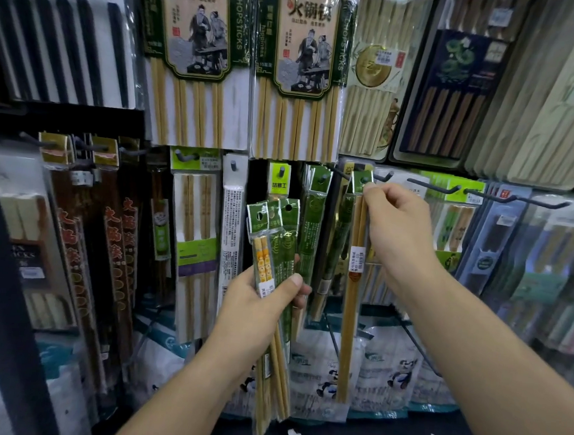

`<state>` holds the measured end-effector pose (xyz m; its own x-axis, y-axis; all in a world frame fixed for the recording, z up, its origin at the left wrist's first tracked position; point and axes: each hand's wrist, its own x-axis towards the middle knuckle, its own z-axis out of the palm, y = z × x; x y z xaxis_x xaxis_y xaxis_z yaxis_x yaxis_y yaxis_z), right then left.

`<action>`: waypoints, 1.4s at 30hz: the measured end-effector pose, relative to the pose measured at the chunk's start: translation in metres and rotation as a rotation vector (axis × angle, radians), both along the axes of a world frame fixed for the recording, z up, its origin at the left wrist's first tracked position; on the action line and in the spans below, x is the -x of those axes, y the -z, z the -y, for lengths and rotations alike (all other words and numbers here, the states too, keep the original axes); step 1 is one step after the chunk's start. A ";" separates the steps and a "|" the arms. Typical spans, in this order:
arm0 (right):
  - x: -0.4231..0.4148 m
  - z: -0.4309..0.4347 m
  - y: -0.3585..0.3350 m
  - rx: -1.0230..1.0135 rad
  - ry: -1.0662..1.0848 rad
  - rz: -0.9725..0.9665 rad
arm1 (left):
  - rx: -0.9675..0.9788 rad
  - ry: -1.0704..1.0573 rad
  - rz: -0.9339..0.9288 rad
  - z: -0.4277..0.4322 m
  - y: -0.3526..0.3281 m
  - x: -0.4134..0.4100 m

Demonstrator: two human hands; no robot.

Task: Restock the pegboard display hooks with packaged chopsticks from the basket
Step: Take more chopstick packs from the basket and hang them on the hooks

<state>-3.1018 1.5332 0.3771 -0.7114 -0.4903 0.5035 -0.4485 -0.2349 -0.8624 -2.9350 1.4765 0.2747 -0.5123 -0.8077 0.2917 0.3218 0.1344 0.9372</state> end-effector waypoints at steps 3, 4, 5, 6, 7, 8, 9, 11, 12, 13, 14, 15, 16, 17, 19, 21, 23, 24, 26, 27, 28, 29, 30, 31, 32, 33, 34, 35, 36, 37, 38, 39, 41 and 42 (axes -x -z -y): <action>0.002 0.002 0.001 -0.003 0.002 -0.013 | 0.045 0.002 0.012 0.000 0.000 0.000; 0.002 0.003 0.001 -0.008 0.007 -0.017 | 0.053 0.001 0.011 0.000 0.000 0.000; 0.003 0.005 0.002 -0.017 0.015 -0.022 | 0.053 0.004 0.003 0.000 0.000 0.000; 0.004 0.006 0.003 -0.030 0.026 -0.027 | 0.048 0.012 -0.013 0.000 -0.001 0.000; 0.005 0.007 0.005 -0.045 0.037 -0.032 | 0.040 0.023 -0.031 -0.001 -0.001 0.000; 0.006 0.008 0.007 -0.056 0.046 -0.035 | 0.033 0.032 -0.047 -0.001 -0.002 0.000; 0.007 0.009 0.009 -0.058 0.051 -0.036 | 0.023 0.035 -0.060 -0.002 -0.003 0.000; 0.008 0.009 0.013 -0.052 0.062 -0.031 | -0.020 0.024 -0.085 -0.003 -0.004 0.000; 0.008 0.009 0.015 -0.047 0.075 -0.028 | -0.045 0.014 -0.094 -0.003 -0.004 0.000; 0.007 0.008 0.016 -0.037 0.091 -0.022 | -0.064 0.007 -0.099 -0.004 -0.005 0.000; 0.006 0.006 0.017 -0.024 0.106 -0.014 | -0.074 0.002 -0.102 -0.003 -0.005 0.000; 0.003 0.002 0.019 -0.015 0.113 -0.003 | -0.080 -0.003 -0.104 -0.003 -0.005 0.000; -0.001 -0.001 0.020 -0.011 0.102 0.007 | -0.083 -0.008 -0.108 -0.003 -0.005 0.000; -0.006 -0.005 0.021 -0.014 0.061 0.012 | -0.085 -0.013 -0.112 -0.003 -0.005 0.000; -0.020 -0.012 0.026 -0.036 -0.081 -0.010 | -0.081 -0.014 -0.118 -0.002 -0.004 0.001; -0.034 -0.017 0.033 -0.064 -0.199 -0.095 | -0.060 -0.003 -0.124 -0.003 -0.005 0.001; -0.043 -0.017 0.039 -0.056 -0.241 -0.159 | -0.015 0.006 -0.113 -0.004 -0.005 0.002; -0.046 -0.017 0.041 -0.036 -0.252 -0.153 | 0.000 0.010 -0.110 -0.005 -0.006 0.002; -0.048 -0.017 0.041 -0.002 -0.279 -0.078 | 0.002 0.023 -0.121 -0.007 -0.006 0.001; -0.048 -0.017 0.041 -0.001 -0.289 -0.045 | -0.001 0.035 -0.131 -0.008 -0.007 0.001; -0.048 -0.016 0.041 -0.012 -0.295 -0.028 | -0.003 0.048 -0.136 -0.009 -0.007 0.000; -0.048 -0.016 0.042 -0.028 -0.301 -0.025 | -0.002 0.055 -0.136 -0.009 -0.008 -0.001; -0.048 -0.016 0.042 -0.045 -0.300 -0.029 | 0.001 0.054 -0.129 -0.009 -0.008 -0.001; -0.047 -0.015 0.041 -0.054 -0.290 -0.035 | 0.004 0.048 -0.121 -0.009 -0.008 -0.002; -0.047 -0.015 0.039 -0.044 -0.271 -0.036 | 0.004 0.043 -0.112 -0.008 -0.008 -0.002; -0.045 -0.015 0.035 -0.011 -0.249 -0.025 | -0.003 0.041 -0.104 -0.007 -0.008 -0.002; -0.042 -0.015 0.031 0.032 -0.222 -0.005 | -0.013 0.037 -0.097 -0.007 -0.007 -0.001; -0.037 -0.014 0.025 0.068 -0.185 0.009 | -0.021 0.030 -0.093 -0.006 -0.006 -0.001; -0.032 -0.014 0.019 0.091 -0.145 0.015 | -0.029 0.025 -0.095 -0.005 -0.006 -0.001; -0.027 -0.012 0.014 0.105 -0.111 0.024 | -0.040 0.030 -0.103 -0.005 -0.005 0.000; -0.022 -0.011 0.009 0.115 -0.086 0.038 | -0.054 0.043 -0.113 -0.004 -0.004 -0.001; -0.017 -0.009 0.007 0.120 -0.067 0.053 | -0.066 0.058 -0.121 -0.004 -0.004 -0.001; -0.010 -0.005 0.004 0.112 -0.036 0.074 | -0.079 0.070 -0.122 -0.004 -0.004 0.000; -0.008 -0.005 0.003 0.106 -0.026 0.074 | -0.081 0.070 -0.116 -0.004 -0.004 0.000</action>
<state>-3.0935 1.5380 0.3738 -0.7363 -0.4555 0.5003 -0.3774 -0.3373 -0.8624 -2.9348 1.4802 0.2786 -0.5350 -0.7943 0.2877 0.4345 0.0334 0.9001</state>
